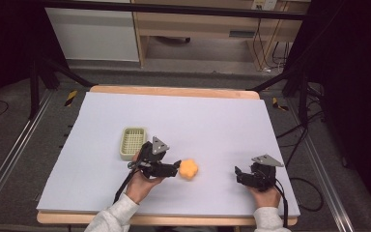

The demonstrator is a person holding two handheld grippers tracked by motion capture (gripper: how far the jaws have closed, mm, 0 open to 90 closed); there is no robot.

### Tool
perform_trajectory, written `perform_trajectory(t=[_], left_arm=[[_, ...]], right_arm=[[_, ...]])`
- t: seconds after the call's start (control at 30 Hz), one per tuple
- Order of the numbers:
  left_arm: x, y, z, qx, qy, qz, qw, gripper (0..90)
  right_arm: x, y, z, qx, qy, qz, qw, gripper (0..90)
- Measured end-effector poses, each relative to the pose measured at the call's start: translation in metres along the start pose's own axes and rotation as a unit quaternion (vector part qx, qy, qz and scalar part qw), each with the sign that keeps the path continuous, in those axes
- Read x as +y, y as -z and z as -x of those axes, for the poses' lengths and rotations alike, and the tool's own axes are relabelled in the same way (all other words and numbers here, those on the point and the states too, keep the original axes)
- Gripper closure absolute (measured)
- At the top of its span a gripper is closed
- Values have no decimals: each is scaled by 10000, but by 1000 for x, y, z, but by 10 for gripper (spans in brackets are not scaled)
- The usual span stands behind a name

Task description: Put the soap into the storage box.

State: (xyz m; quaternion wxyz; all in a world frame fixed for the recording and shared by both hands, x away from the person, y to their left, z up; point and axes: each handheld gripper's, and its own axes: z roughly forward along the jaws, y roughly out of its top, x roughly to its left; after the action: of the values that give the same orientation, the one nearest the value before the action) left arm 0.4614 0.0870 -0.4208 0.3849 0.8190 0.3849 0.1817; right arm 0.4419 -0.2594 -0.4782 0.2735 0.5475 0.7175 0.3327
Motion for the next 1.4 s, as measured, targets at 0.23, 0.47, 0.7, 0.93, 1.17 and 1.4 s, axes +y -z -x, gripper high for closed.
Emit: perform_trajectory(t=[0.23,0.47,0.7,0.93,1.17,1.4], left_arm=[[3,-7,8,21,-75,-111,9999,170],[8,-11,15,-77,-86,-130,9998,167],[9,-18,23,-108,-198,-256,9994,160],[9,-26,32,-128,-219,-275,9993,146],[10,-34,38,-154,-391,-473,9980,123],[9,-42,40,-158,-367,-568,9976,122]], right_arm=[[0,1,0,14,16,11,10000,136],[0,1,1,36,7,10,10000,136],[1,0,1,18,5,11,10000,136],[1,1,1,23,-47,0,10000,136],[1,1,1,37,-23,-14,10000,136],[1,0,1,36,-26,-37,10000,136]])
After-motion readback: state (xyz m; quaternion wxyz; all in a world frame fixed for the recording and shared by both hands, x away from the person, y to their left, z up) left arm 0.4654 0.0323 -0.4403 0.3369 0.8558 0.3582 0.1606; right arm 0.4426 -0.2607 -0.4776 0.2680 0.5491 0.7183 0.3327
